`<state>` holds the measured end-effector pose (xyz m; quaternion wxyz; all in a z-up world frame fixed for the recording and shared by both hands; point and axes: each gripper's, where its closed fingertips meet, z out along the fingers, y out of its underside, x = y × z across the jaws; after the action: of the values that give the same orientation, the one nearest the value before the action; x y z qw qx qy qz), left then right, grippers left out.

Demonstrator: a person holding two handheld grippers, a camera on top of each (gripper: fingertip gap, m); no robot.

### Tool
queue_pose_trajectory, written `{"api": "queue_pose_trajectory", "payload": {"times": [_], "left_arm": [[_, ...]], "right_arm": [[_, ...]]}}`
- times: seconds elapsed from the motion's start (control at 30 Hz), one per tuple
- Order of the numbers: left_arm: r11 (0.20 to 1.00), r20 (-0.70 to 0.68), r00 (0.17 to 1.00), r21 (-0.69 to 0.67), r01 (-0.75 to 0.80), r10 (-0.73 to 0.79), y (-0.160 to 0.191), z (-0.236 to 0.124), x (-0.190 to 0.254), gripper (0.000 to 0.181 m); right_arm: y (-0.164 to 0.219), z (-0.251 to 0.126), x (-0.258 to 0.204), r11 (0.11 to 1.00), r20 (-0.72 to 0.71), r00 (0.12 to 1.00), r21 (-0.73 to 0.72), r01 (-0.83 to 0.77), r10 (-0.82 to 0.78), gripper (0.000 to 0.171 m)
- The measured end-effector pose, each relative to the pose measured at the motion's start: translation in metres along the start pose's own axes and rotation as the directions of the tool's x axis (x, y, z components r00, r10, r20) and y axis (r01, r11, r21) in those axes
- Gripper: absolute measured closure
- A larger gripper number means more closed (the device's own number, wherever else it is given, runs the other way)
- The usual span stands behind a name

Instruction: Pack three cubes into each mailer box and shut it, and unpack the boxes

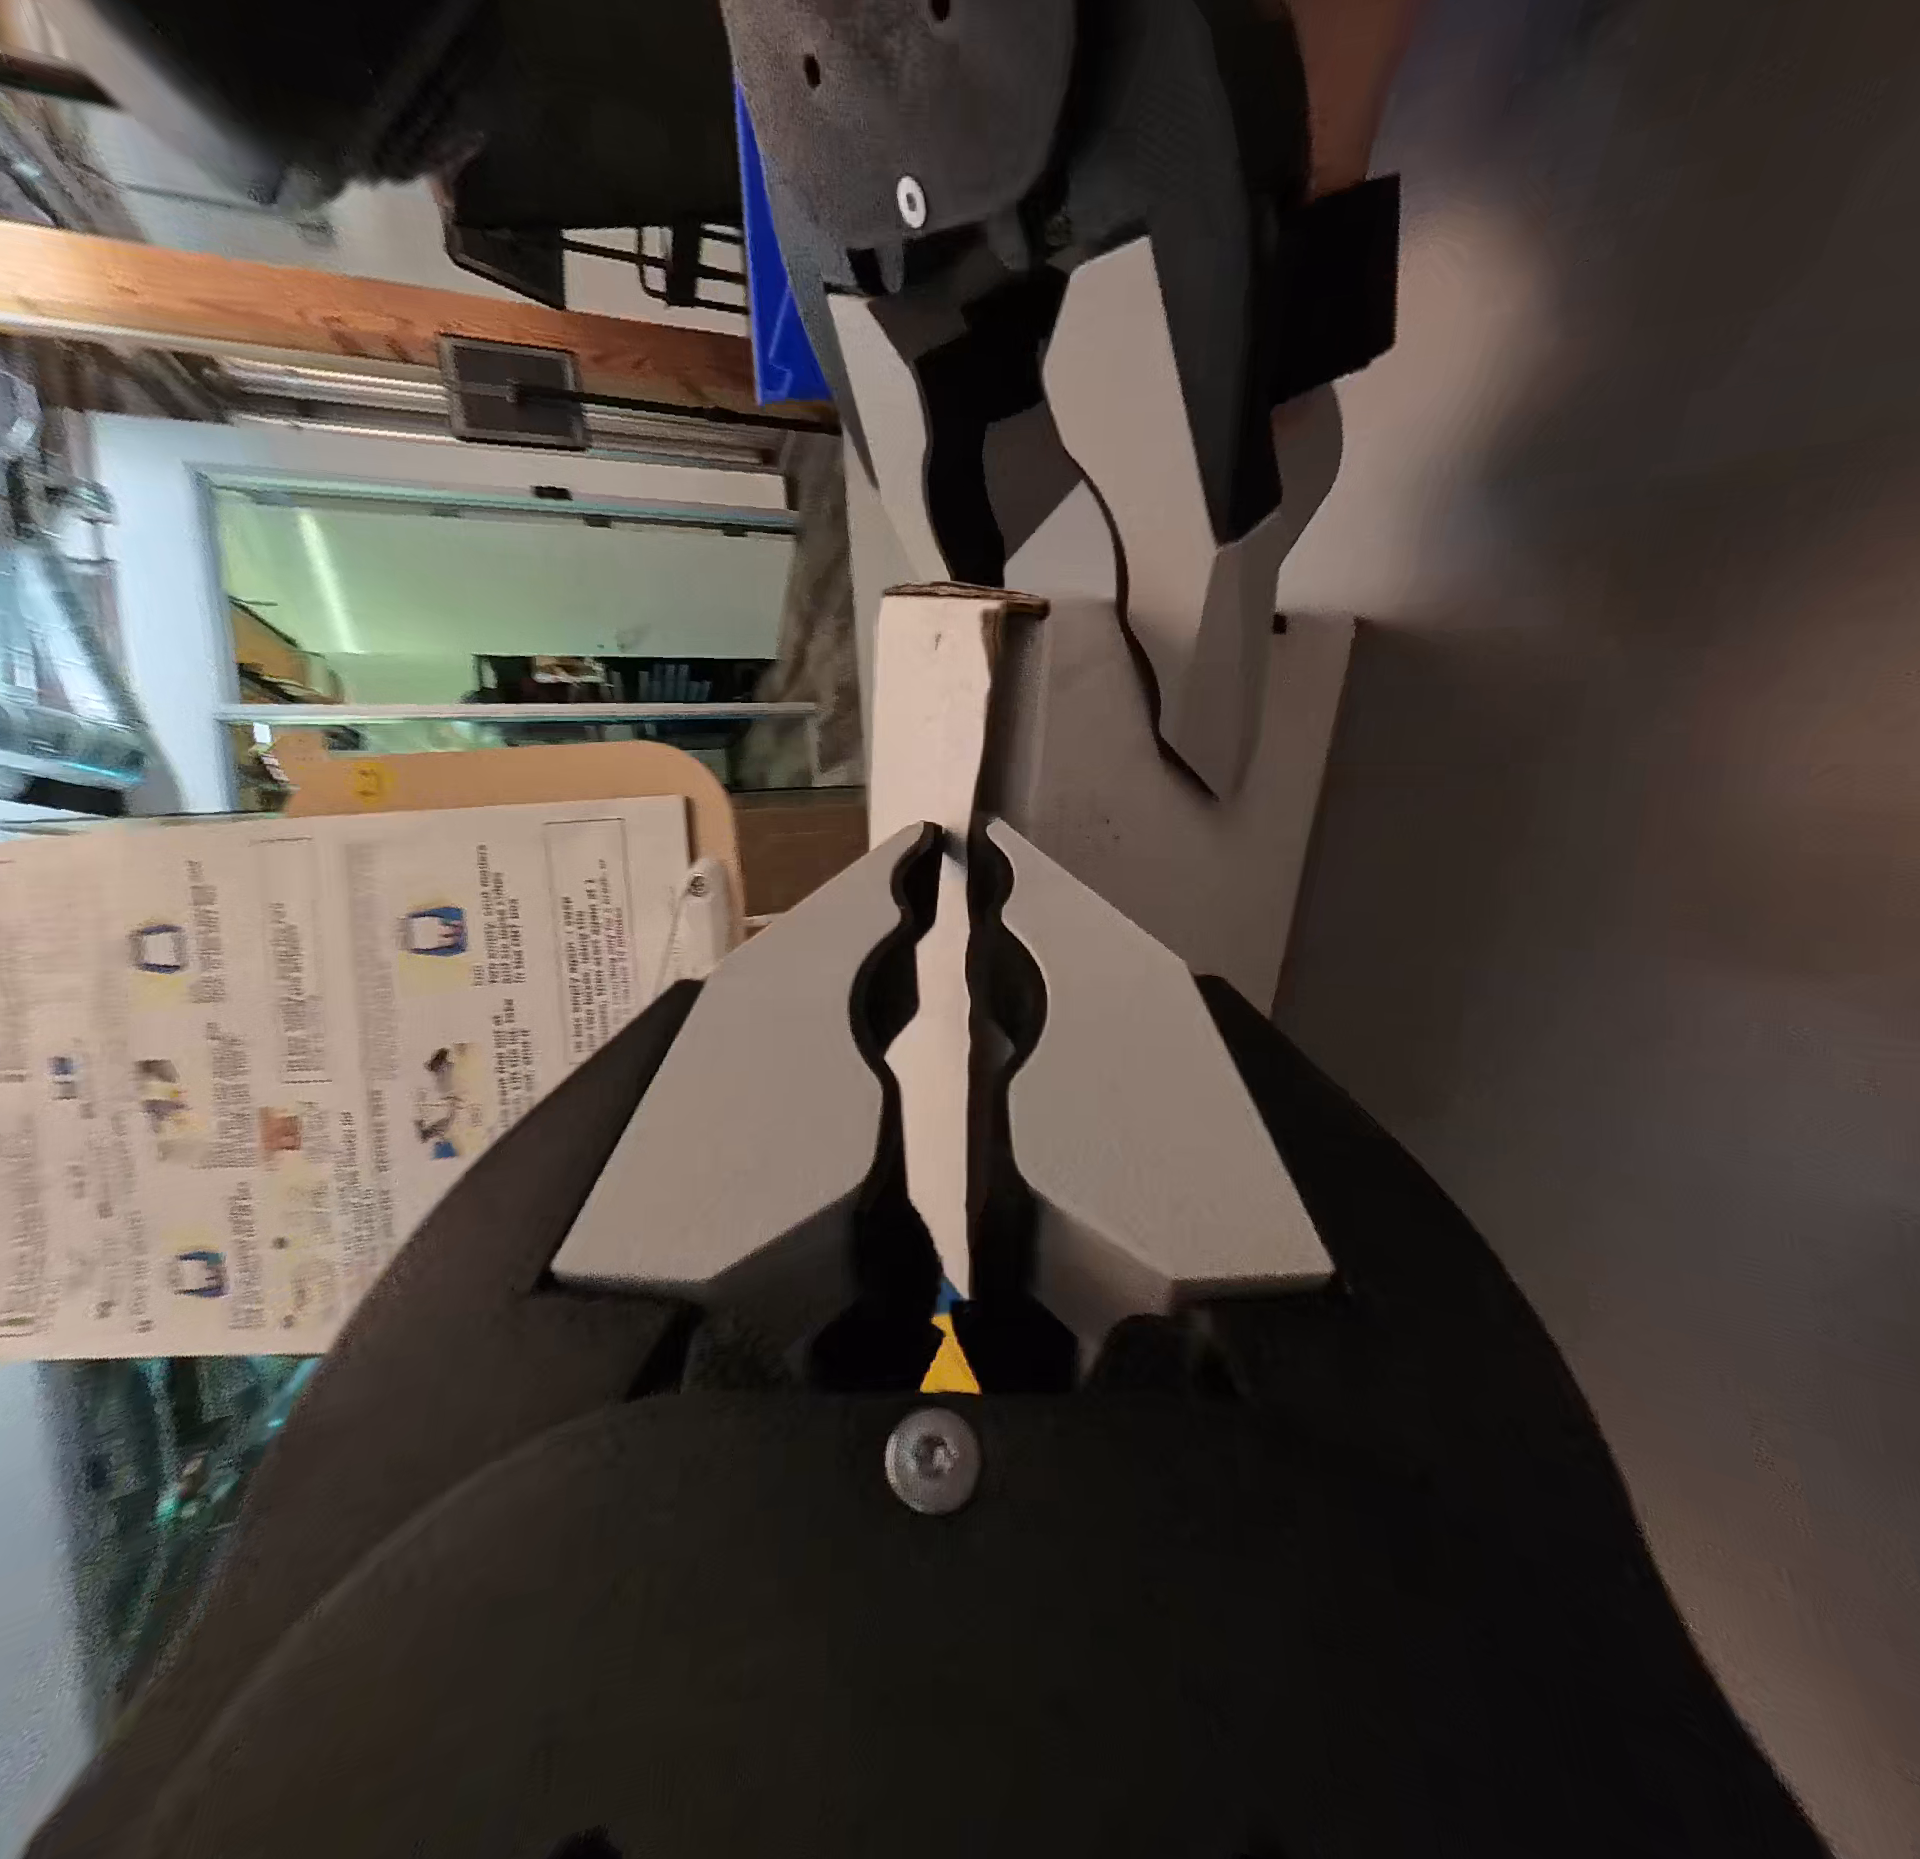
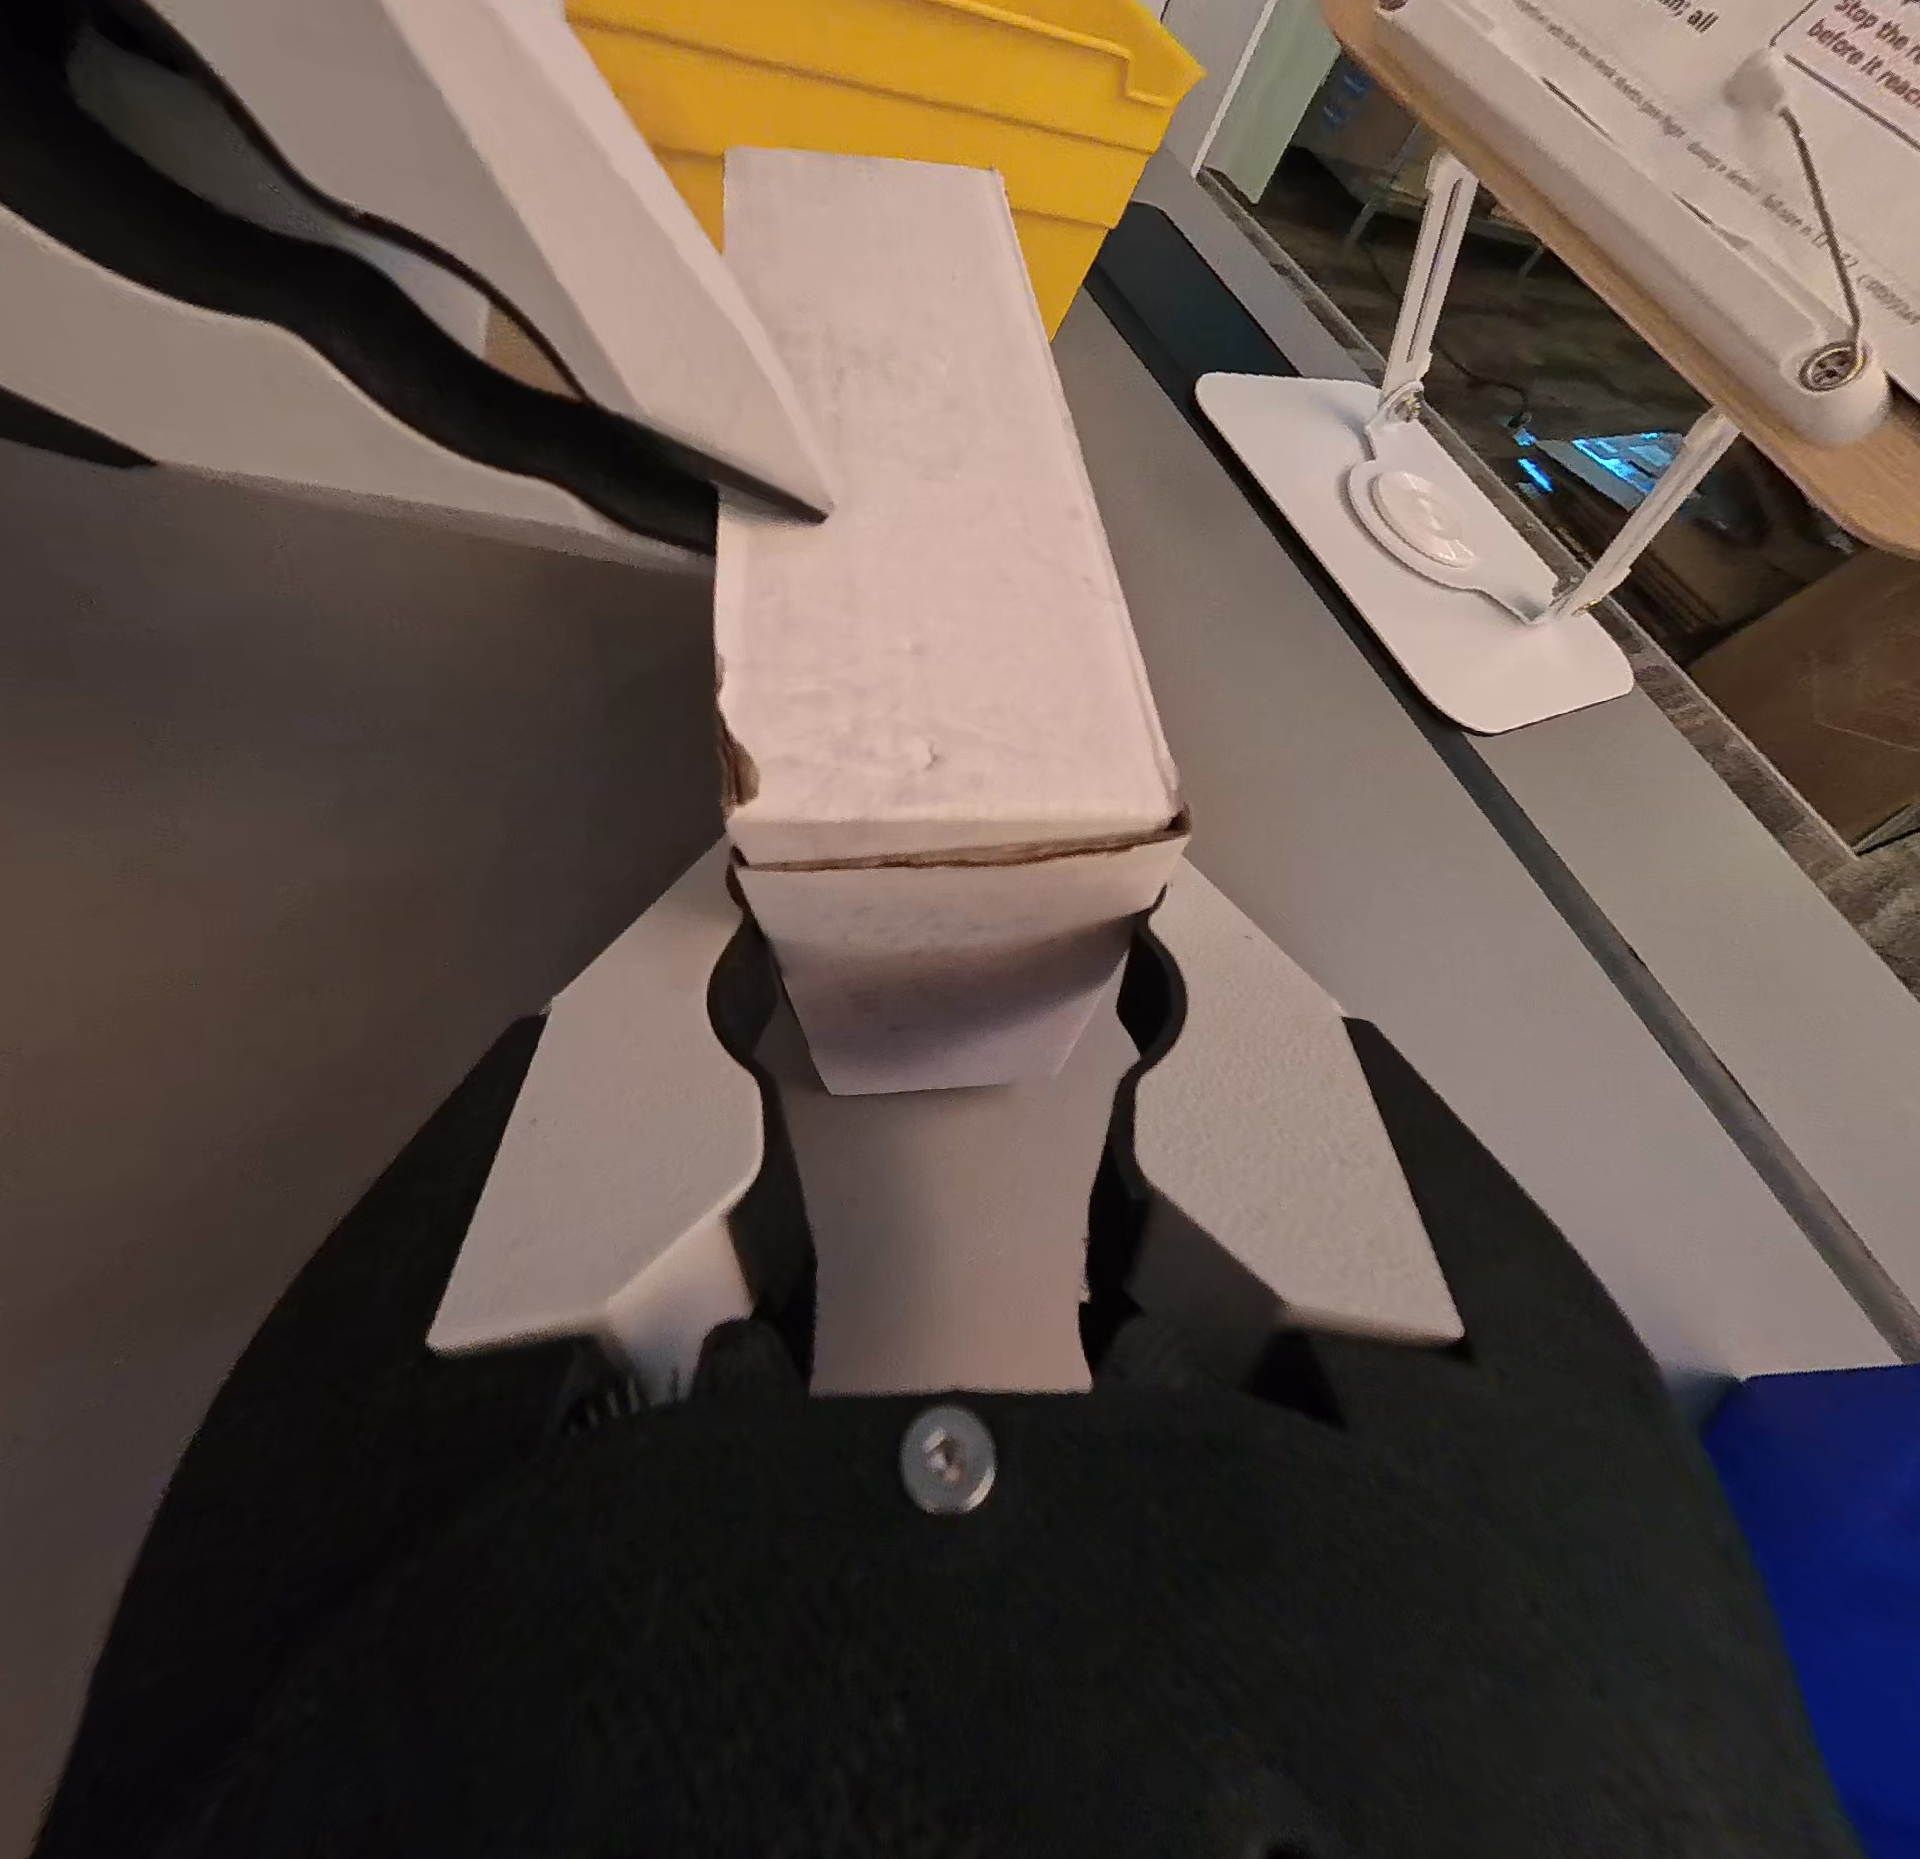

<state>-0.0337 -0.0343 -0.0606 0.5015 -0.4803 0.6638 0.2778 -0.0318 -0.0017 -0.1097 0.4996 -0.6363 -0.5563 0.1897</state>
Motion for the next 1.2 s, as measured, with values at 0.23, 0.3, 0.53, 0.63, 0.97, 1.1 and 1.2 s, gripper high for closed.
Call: {"api": "queue_pose_trajectory", "payload": {"times": [0.23,0.3,0.53,0.63,0.97,1.1,1.2], "left_arm": [[1.0,-0.035,0.999,-0.019,0.019,-0.02,0.0,0.0,-0.005,0.18],[1.0,-0.033,0.999,-0.015,0.023,-0.023,0.0,0.0,-0.006,0.18],[0.996,-0.041,0.996,-0.027,0.084,-0.085,0.003,0.001,-0.011,0.163],[1.0,0.064,0.998,-0.019,-0.024,0.025,0.006,-0.006,-0.019,0.15],[0.995,-0.004,0.999,-0.098,0.032,-0.032,0.046,-0.018,-0.009,0.17],[0.992,0.031,0.998,-0.119,-0.05,0.054,0.048,-0.014,-0.006,0.177],[0.997,0.012,1.0,-0.082,-0.003,0.004,0.04,-0.015,-0.005,0.181]], "right_arm": [[0.0,0.0,0.001,1.0,0.002,1.0,-0.004,-0.018,0.018,0.105],[0.0,0.0,0.0,1.0,0.002,1.0,-0.003,-0.015,0.015,0.105],[0.0,0.001,0.0,0.999,0.015,0.999,0.008,-0.039,0.039,0.105],[-0.001,0.0,-0.002,1.0,0.015,1.0,0.006,-0.01,0.01,0.105],[-0.001,-0.001,-0.004,1.0,0.04,0.999,0.012,0.002,-0.002,0.105],[0.008,0.011,-0.015,0.999,0.055,0.998,-0.027,0.03,-0.029,0.066],[0.01,0.023,-0.009,0.999,0.007,1.0,-0.045,0.017,-0.017,0.046]]}}
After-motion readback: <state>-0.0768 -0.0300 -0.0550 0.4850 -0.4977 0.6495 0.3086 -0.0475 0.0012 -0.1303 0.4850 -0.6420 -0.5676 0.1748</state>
